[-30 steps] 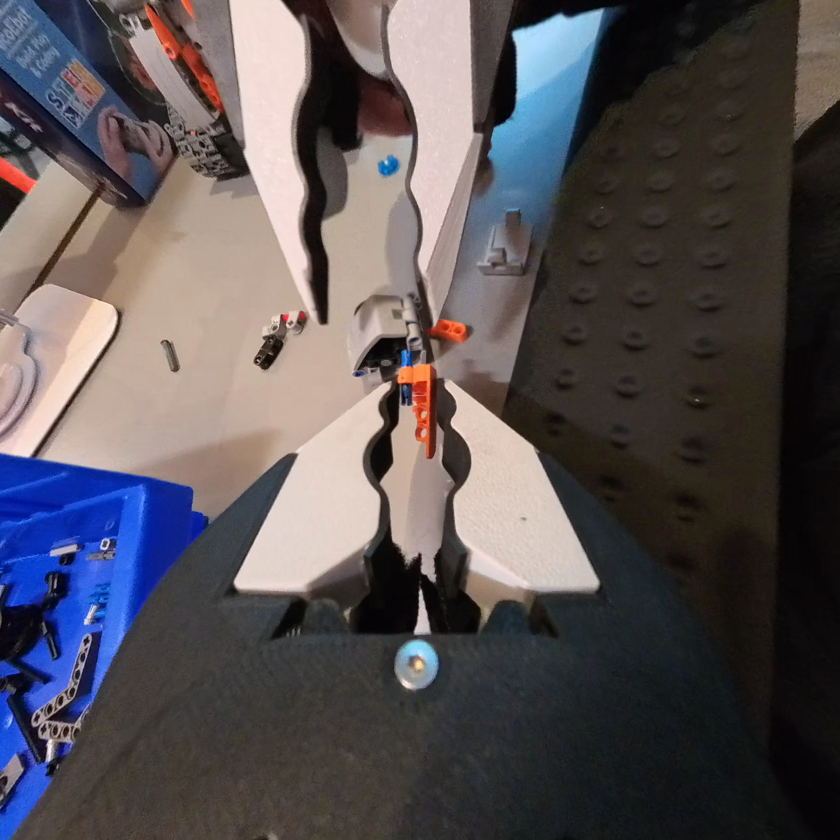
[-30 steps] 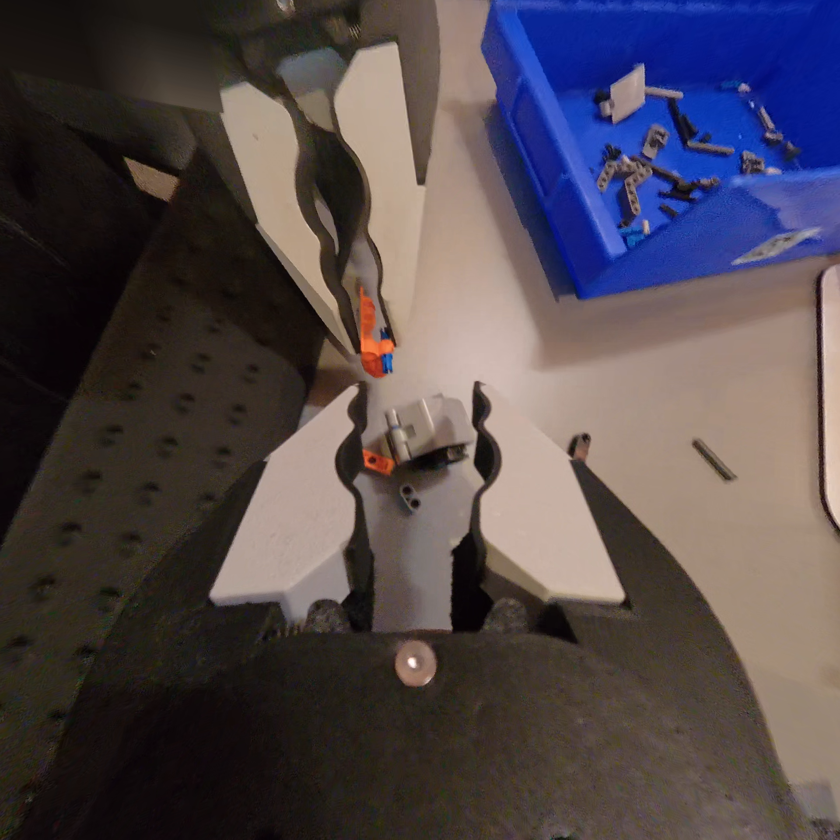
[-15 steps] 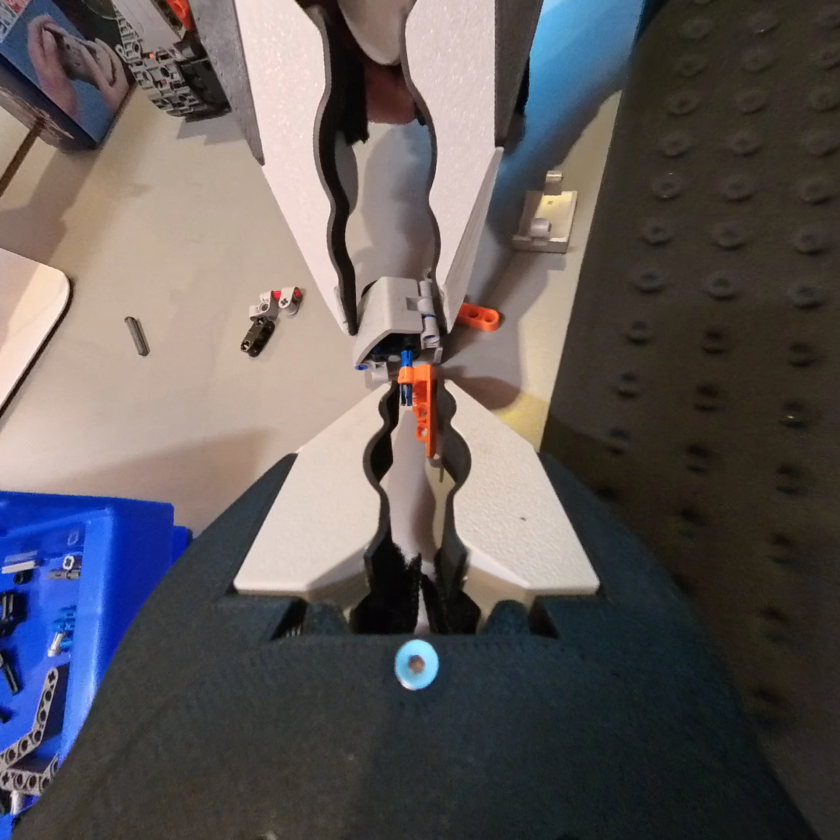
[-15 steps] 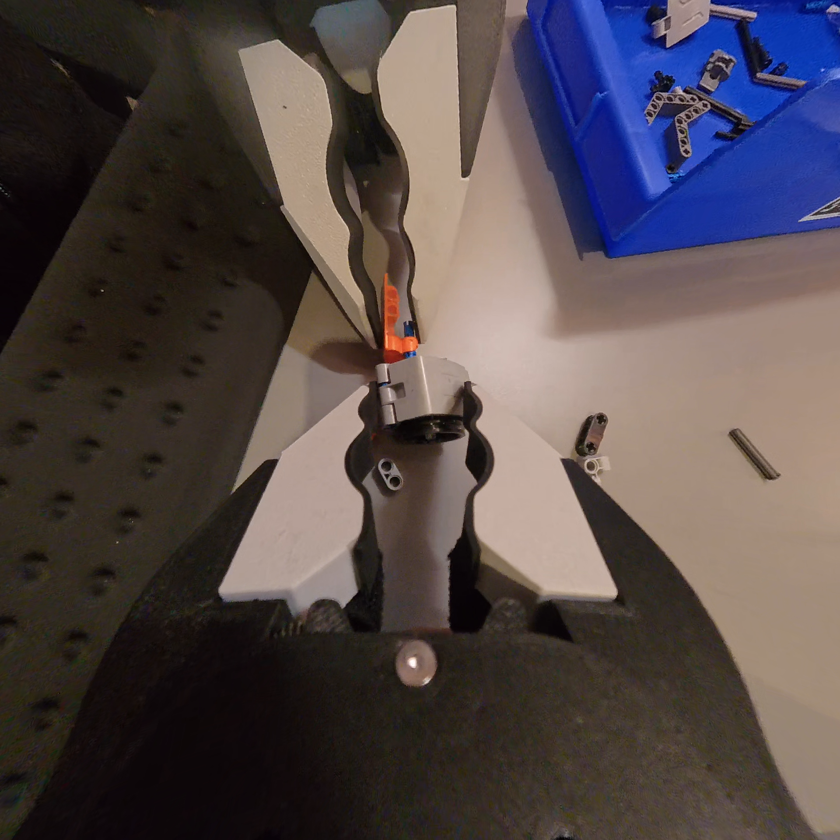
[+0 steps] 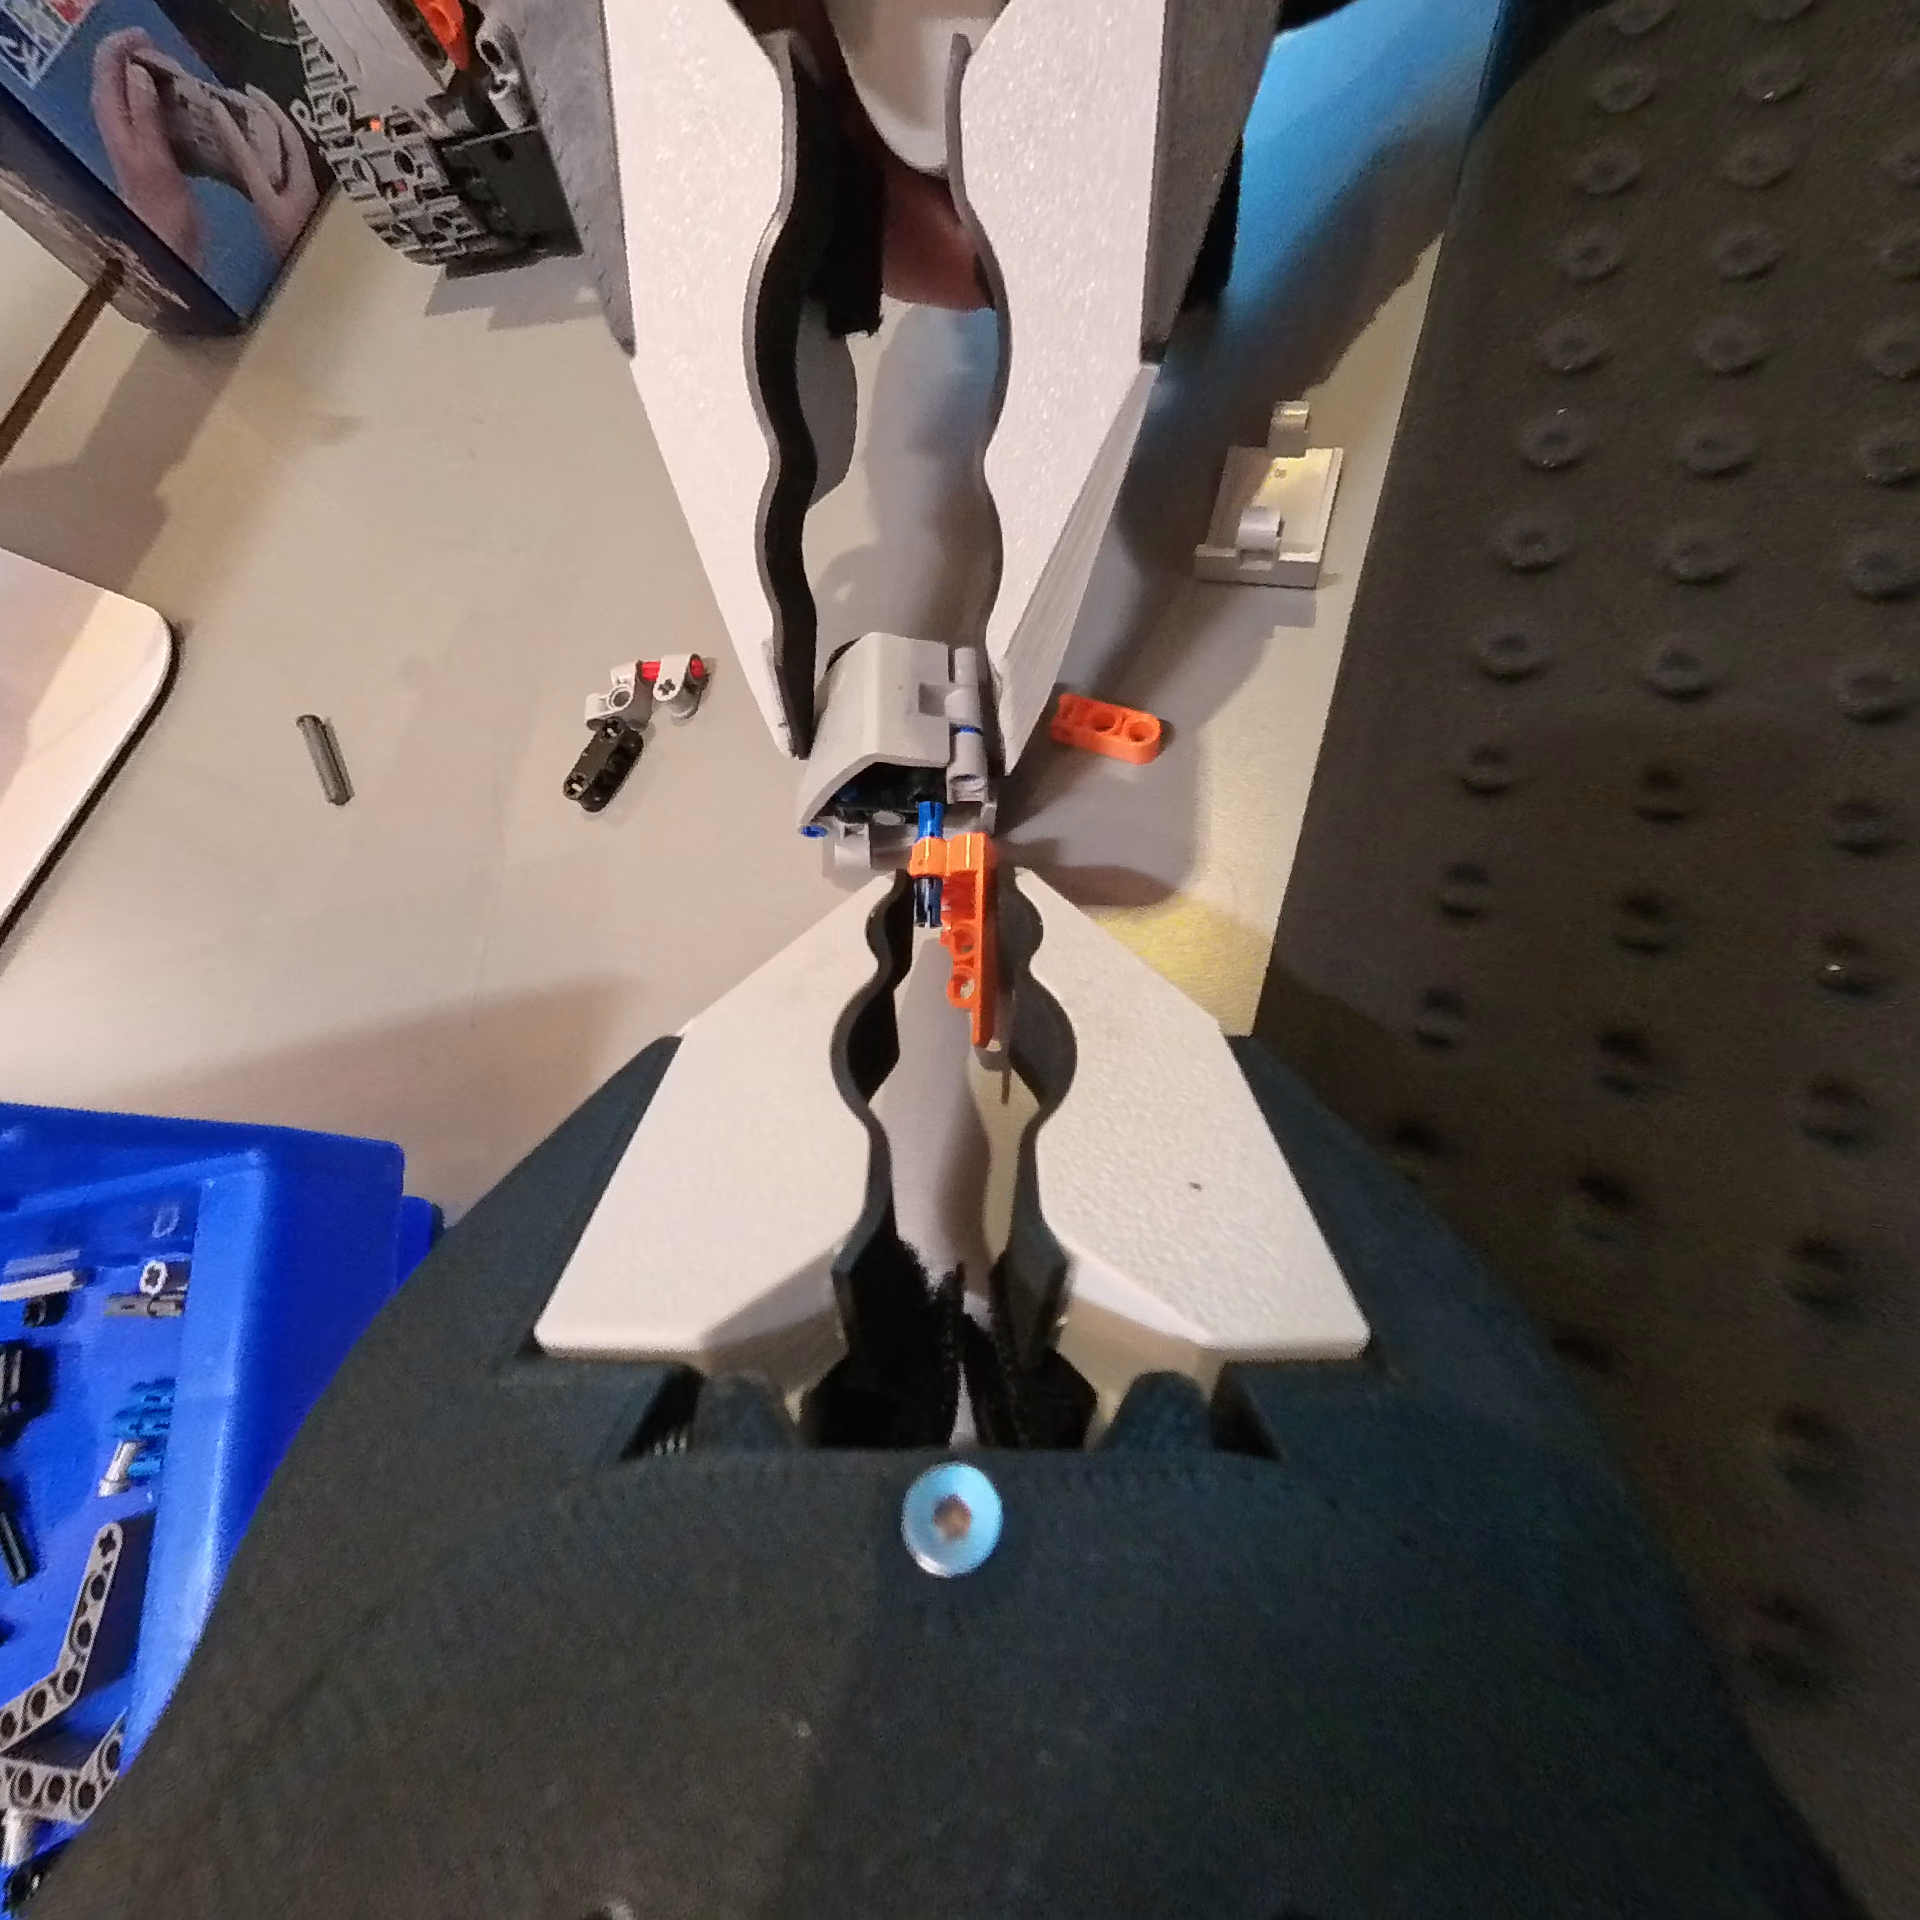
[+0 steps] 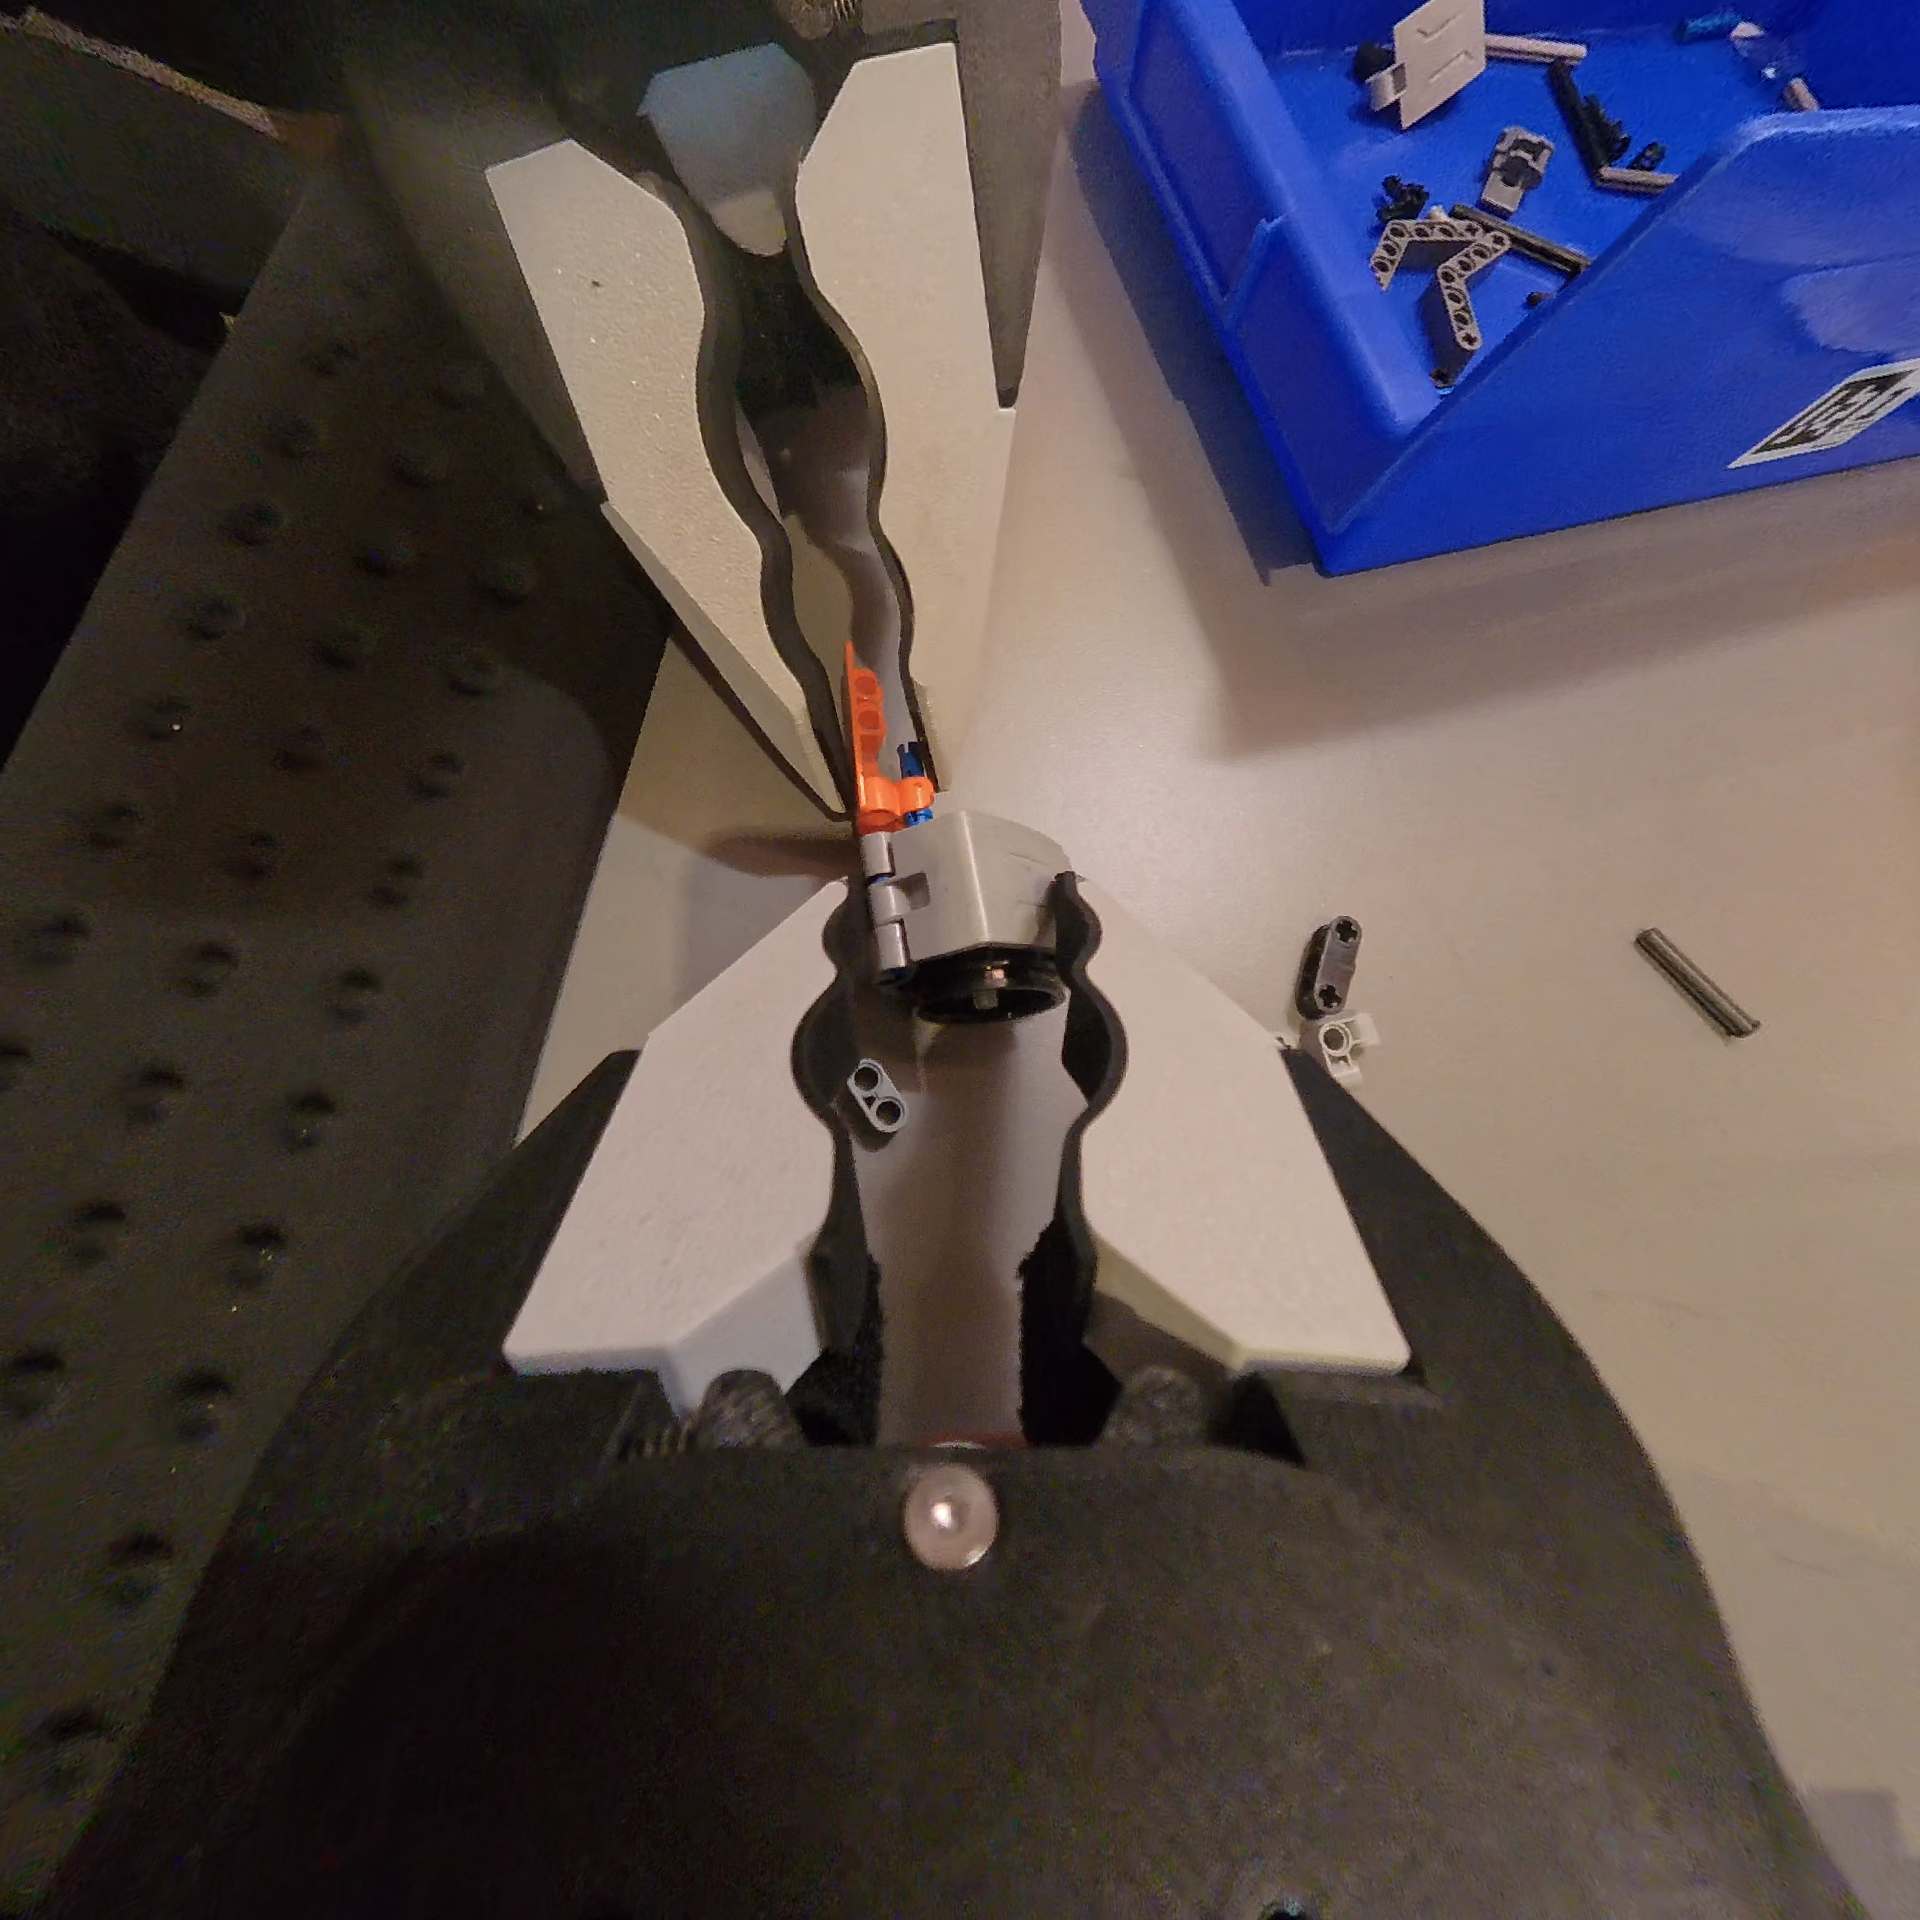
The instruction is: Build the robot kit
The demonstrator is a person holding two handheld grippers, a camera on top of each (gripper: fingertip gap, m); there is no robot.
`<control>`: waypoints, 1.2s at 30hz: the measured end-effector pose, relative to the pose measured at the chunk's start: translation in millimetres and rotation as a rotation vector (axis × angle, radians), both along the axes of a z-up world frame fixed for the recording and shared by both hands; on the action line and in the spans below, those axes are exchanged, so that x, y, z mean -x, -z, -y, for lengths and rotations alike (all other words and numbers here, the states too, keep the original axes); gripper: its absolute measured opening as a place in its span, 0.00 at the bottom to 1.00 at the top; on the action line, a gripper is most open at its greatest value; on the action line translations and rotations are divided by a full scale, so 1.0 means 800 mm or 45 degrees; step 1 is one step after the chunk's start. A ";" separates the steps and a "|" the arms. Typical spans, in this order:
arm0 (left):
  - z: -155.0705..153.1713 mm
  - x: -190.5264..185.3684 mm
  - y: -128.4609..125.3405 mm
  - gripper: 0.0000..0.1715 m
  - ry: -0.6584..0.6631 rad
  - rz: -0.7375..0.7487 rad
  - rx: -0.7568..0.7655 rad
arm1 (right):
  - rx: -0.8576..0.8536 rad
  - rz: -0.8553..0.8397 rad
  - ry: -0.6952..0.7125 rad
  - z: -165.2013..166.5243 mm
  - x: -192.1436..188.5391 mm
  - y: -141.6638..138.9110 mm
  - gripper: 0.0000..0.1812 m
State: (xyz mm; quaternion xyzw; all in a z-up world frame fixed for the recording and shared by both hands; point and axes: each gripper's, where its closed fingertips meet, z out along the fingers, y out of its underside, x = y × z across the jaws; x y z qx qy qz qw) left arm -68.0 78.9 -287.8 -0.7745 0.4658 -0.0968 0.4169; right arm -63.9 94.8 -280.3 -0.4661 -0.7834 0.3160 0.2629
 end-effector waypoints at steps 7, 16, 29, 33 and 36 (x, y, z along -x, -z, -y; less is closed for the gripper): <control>-0.004 0.002 0.000 0.07 -0.016 0.008 -0.009 | 0.001 -0.020 0.022 -0.002 0.002 0.000 0.18; -0.006 0.002 0.000 0.07 -0.028 0.021 -0.003 | -0.006 -0.051 0.050 -0.004 0.004 0.000 0.18; -0.010 0.001 0.000 0.07 -0.052 -0.058 -0.052 | -0.133 -0.097 0.090 -0.007 0.006 -0.001 0.18; -0.011 0.001 0.000 0.07 -0.055 -0.069 -0.054 | -0.163 -0.108 0.081 -0.008 0.007 -0.001 0.17; -0.011 0.001 0.001 0.07 -0.049 -0.081 -0.056 | -0.175 -0.112 0.067 -0.007 0.007 -0.001 0.17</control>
